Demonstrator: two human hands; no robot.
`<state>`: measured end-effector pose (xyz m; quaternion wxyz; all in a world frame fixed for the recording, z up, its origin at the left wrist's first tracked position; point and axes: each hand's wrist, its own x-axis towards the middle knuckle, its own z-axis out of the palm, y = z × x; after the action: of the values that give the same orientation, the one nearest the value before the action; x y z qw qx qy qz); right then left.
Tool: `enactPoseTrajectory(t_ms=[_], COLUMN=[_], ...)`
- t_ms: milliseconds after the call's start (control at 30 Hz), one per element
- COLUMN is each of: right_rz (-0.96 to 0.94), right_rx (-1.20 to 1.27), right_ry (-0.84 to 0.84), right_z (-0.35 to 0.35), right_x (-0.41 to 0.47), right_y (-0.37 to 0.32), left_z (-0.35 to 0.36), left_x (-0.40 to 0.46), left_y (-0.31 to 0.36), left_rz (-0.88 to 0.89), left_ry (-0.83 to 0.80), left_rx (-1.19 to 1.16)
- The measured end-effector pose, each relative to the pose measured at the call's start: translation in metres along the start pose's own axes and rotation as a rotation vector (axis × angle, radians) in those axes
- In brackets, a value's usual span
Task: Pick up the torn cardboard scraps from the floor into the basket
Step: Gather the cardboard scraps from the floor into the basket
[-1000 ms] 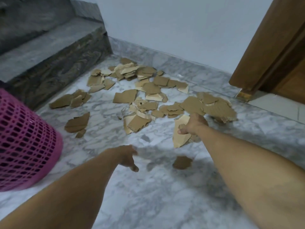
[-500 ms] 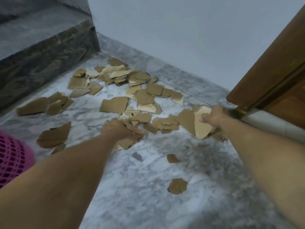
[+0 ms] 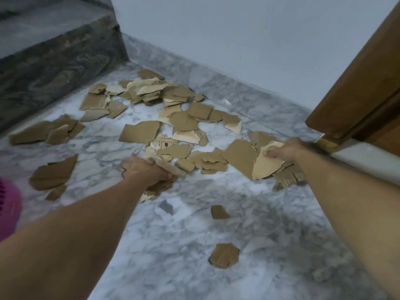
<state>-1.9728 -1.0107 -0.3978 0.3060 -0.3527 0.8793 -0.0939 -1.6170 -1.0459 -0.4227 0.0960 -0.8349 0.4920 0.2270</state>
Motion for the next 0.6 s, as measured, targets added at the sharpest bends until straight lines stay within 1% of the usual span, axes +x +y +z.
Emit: enactPoseTrajectory(t_ms=[33,100,167,200,267,300,333,433,500,600], right_rz=[-0.022,-0.091,-0.159,-0.183,-0.220,-0.240,-0.258,-0.298,-0.302,-0.283], right_rx=[0.000,-0.015,-0.030,-0.016,0.031,0.017,-0.027,-0.143,-0.169,-0.091], right_ry=[-0.015,-0.033,-0.046,-0.066,-0.131,-0.165,-0.198,-0.288,-0.319,-0.332], right_z=[-0.001,-0.004,-0.003,-0.002,-0.002,-0.002,-0.001,-0.003,-0.002,0.001], right_x=[0.001,-0.001,-0.006,-0.008,-0.013,-0.016,-0.017,-0.025,-0.027,-0.028], right_y=[-0.002,-0.006,-0.010,-0.013,-0.018,-0.020,-0.023,-0.034,-0.042,-0.050], left_z=[-0.001,-0.002,-0.004,-0.004,-0.007,-0.008,-0.008,-0.015,-0.026,-0.036], left_x=[-0.002,-0.002,-0.006,-0.009,-0.016,-0.017,-0.012,-0.003,-0.001,-0.001], left_y=[-0.003,-0.008,-0.014,-0.015,-0.018,-0.020,-0.022,-0.028,-0.031,-0.030], left_rz=[-0.002,0.028,0.049,0.059,0.064,0.067,0.095,0.163,0.162,0.213], left_ry=[0.003,0.022,-0.006,-0.018,-0.054,-0.070,-0.075,-0.175,-0.266,-0.400], left_rx=[-0.012,0.034,0.086,0.072,-0.007,-0.050,-0.123,-0.432,-0.499,-0.548])
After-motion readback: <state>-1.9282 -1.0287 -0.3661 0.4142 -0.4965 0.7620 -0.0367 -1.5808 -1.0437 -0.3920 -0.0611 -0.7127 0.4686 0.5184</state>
